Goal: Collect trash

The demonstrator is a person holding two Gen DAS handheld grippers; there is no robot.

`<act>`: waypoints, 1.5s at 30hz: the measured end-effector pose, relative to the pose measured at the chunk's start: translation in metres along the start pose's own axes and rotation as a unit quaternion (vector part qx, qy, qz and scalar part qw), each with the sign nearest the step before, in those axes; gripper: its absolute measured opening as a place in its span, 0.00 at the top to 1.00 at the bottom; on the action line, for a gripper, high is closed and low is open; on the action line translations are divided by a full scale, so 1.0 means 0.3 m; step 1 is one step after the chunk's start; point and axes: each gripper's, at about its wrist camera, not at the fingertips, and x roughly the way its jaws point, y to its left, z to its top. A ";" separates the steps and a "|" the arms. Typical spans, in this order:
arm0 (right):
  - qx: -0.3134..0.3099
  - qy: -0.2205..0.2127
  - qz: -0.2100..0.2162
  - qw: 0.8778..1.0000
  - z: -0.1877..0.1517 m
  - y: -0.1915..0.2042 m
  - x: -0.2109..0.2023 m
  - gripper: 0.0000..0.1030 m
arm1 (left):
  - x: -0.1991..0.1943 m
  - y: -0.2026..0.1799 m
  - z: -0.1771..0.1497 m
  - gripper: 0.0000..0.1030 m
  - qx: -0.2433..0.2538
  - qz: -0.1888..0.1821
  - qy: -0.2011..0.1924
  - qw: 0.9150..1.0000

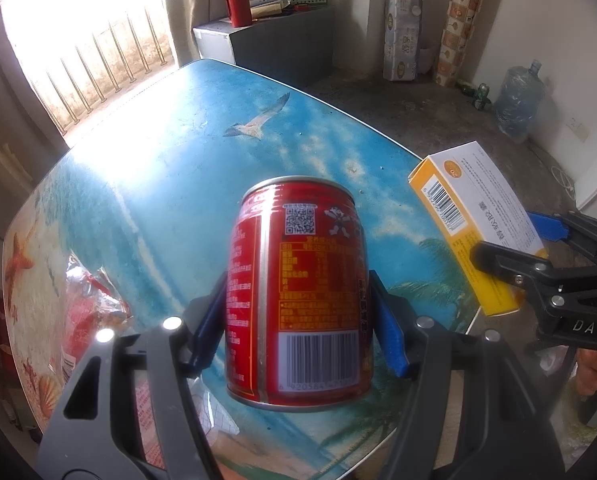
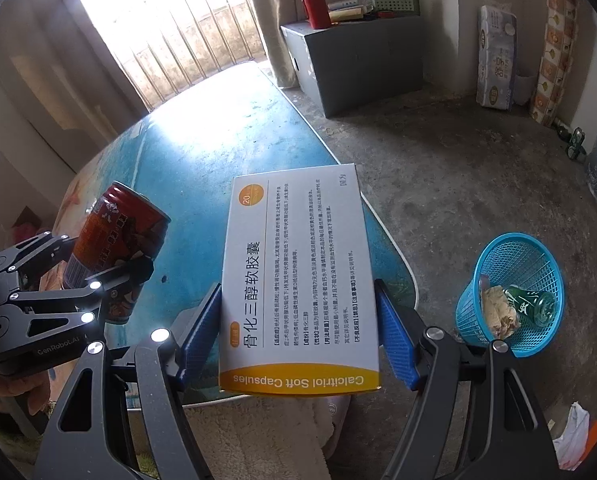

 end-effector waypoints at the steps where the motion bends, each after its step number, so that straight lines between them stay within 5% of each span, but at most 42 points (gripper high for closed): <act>1: 0.004 -0.003 0.000 1.000 -0.001 -0.007 -0.007 0.31 | -0.001 0.001 0.003 0.40 0.001 -0.001 0.000 1.000; 25: 0.062 -0.056 0.019 0.996 -0.068 -0.172 -0.154 0.31 | -0.099 -0.207 0.085 0.40 0.052 -0.005 -0.033 0.998; 36: 0.136 -0.094 -0.045 0.985 -0.149 -0.461 -0.297 0.31 | -0.114 -0.459 0.220 0.40 0.113 -0.080 -0.044 0.989; 45: 0.242 -0.085 -0.093 0.962 -0.276 -0.831 -0.341 0.31 | 0.048 -0.720 0.353 0.40 0.130 -0.166 0.018 0.977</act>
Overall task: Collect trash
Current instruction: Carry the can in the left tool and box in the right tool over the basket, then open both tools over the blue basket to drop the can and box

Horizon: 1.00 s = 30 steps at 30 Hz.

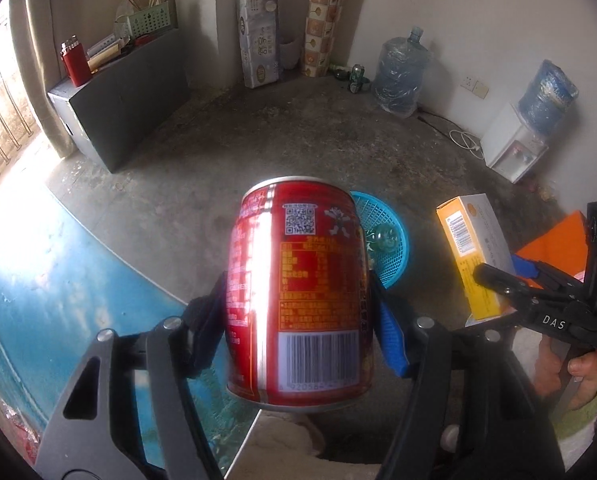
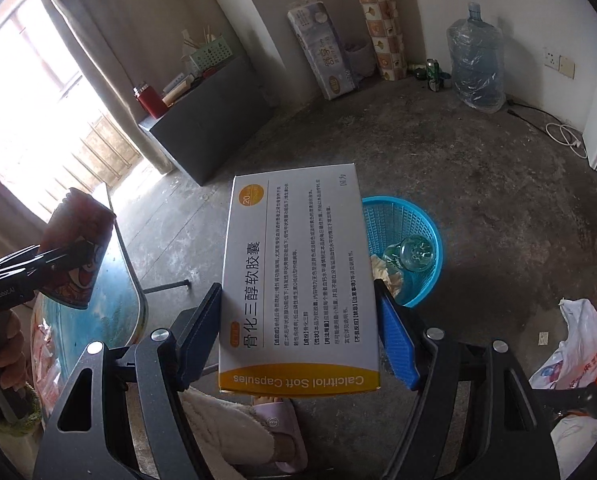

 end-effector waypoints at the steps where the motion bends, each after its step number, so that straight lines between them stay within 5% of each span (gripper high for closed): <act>1: 0.011 0.004 -0.004 1.000 0.006 -0.035 0.014 0.31 | 0.040 -0.010 0.019 0.40 -0.005 -0.011 0.011 1.000; 13: 0.125 0.089 0.007 0.988 0.056 -0.305 0.379 0.31 | 0.556 -0.116 0.167 0.40 -0.027 -0.051 0.129 0.990; 19: 0.144 0.103 -0.001 0.984 0.110 -0.347 0.544 0.31 | 0.750 -0.126 0.230 0.40 -0.051 -0.055 0.146 0.986; 24: 0.153 0.102 0.004 0.983 0.172 -0.379 0.672 0.28 | 0.782 -0.115 0.276 0.24 -0.080 -0.075 0.133 0.985; 30: 0.154 0.114 -0.014 0.981 0.179 -0.403 0.783 0.25 | 0.699 -0.093 0.289 0.24 -0.081 -0.089 0.103 0.987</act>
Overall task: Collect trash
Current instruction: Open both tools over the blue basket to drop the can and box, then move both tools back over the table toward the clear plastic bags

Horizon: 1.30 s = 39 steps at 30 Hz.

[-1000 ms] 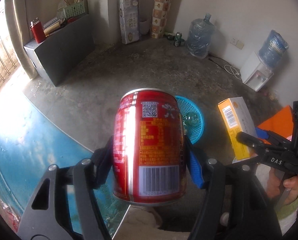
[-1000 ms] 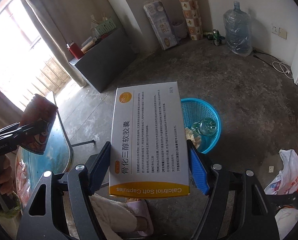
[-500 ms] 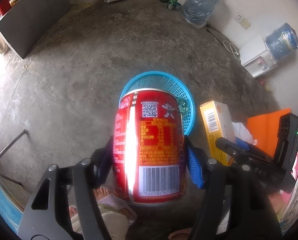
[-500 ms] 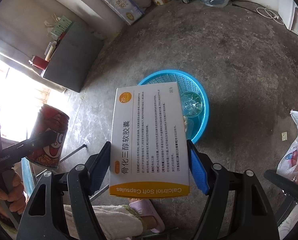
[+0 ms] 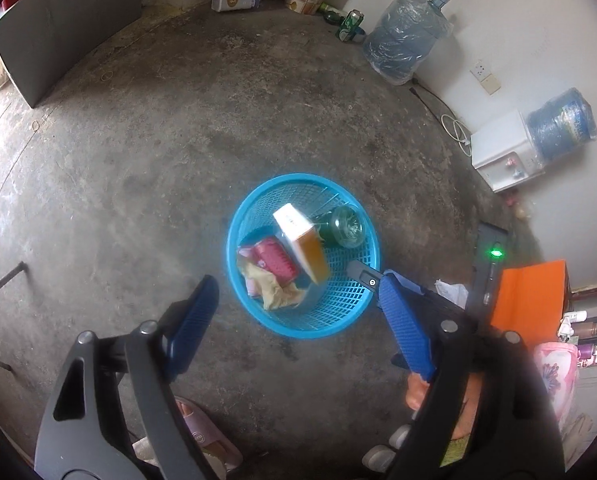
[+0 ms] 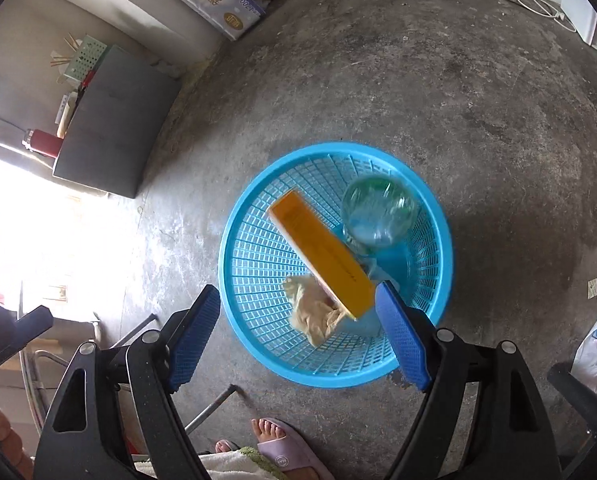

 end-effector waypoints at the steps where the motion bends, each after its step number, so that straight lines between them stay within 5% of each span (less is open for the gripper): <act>1: 0.001 -0.001 0.000 1.000 -0.003 -0.003 0.001 0.25 | -0.025 0.000 -0.006 0.24 0.002 -0.001 -0.006 1.000; 15: 0.003 -0.066 0.014 0.998 -0.209 -0.085 -0.275 0.25 | -0.422 -0.061 -0.170 0.23 0.039 -0.016 -0.090 0.995; 24: 0.010 -0.107 0.054 0.993 -0.444 -0.041 -0.501 0.15 | -0.648 0.060 -0.477 0.18 0.028 0.007 -0.130 0.991; 29: -0.011 -0.120 0.100 0.988 -0.506 0.042 -0.584 0.14 | -0.758 0.225 -0.707 0.18 -0.011 0.055 -0.145 0.988; 33: -0.063 -0.106 0.133 0.983 -0.550 0.180 -0.607 0.14 | -0.875 0.348 -0.915 0.17 -0.065 0.093 -0.186 0.976; 39: -0.176 -0.043 0.182 0.966 -0.642 0.507 -0.583 0.14 | -1.018 0.501 -1.216 0.16 -0.157 0.134 -0.248 0.947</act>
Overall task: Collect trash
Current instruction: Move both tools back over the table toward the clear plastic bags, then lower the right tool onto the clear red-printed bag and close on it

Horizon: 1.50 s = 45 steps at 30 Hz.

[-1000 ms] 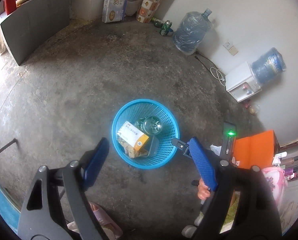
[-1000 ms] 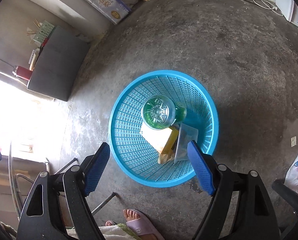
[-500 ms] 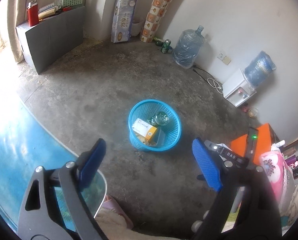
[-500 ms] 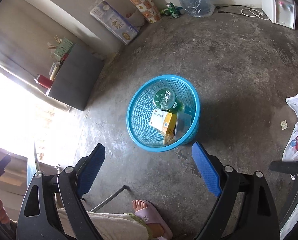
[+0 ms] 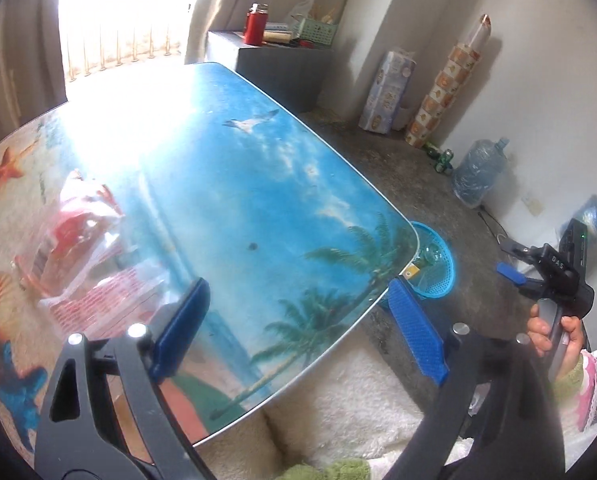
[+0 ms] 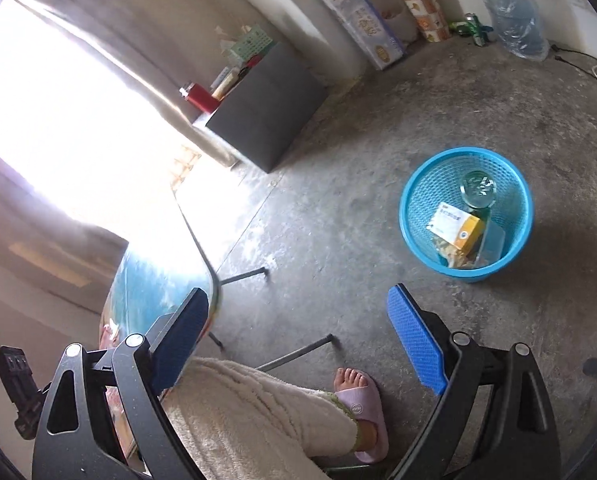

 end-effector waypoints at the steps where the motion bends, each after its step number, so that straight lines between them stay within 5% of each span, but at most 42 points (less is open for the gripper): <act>1: -0.019 0.010 0.013 1.000 0.003 0.060 0.024 0.14 | -0.028 0.038 -0.020 0.16 -0.010 0.010 -0.008 1.000; 6: -0.110 0.069 0.063 0.990 -0.041 0.373 0.149 0.14 | -0.134 0.234 -0.096 0.16 -0.065 0.054 -0.046 0.995; 11: -0.173 0.161 0.108 0.966 -0.170 0.662 0.278 0.14 | -0.194 0.409 -0.172 0.16 -0.123 0.095 -0.072 0.985; 16: -0.190 0.271 0.154 0.931 -0.350 0.863 0.397 0.14 | -0.212 0.538 -0.216 0.17 -0.182 0.056 -0.096 0.977; 20: -0.187 0.317 0.159 0.916 -0.452 0.943 0.473 0.23 | -0.196 0.588 -0.216 0.38 -0.207 -0.001 -0.116 0.972; 25: -0.103 0.358 0.146 0.916 -0.483 0.919 0.592 0.39 | -0.142 0.644 -0.178 0.57 -0.230 -0.032 -0.114 0.966; 27: -0.078 0.364 0.136 0.918 -0.495 0.896 0.618 0.45 | -0.109 0.664 -0.170 0.73 -0.234 -0.032 -0.101 0.966; 30: -0.058 0.362 0.125 0.922 -0.502 0.865 0.632 0.55 | -0.066 0.671 -0.166 0.81 -0.236 -0.034 -0.083 0.968; 37: -0.047 0.337 0.110 0.934 -0.463 0.815 0.618 0.88 | -0.009 0.563 -0.194 0.85 -0.198 -0.072 -0.043 0.977; 41: -0.079 0.303 0.077 0.947 -0.406 0.800 0.595 0.91 | 0.007 0.485 -0.212 0.85 -0.174 -0.103 -0.026 0.979; 45: -0.135 0.231 -0.005 0.964 -0.314 0.783 0.555 0.91 | -0.007 0.448 -0.210 0.85 -0.149 -0.106 -0.030 0.983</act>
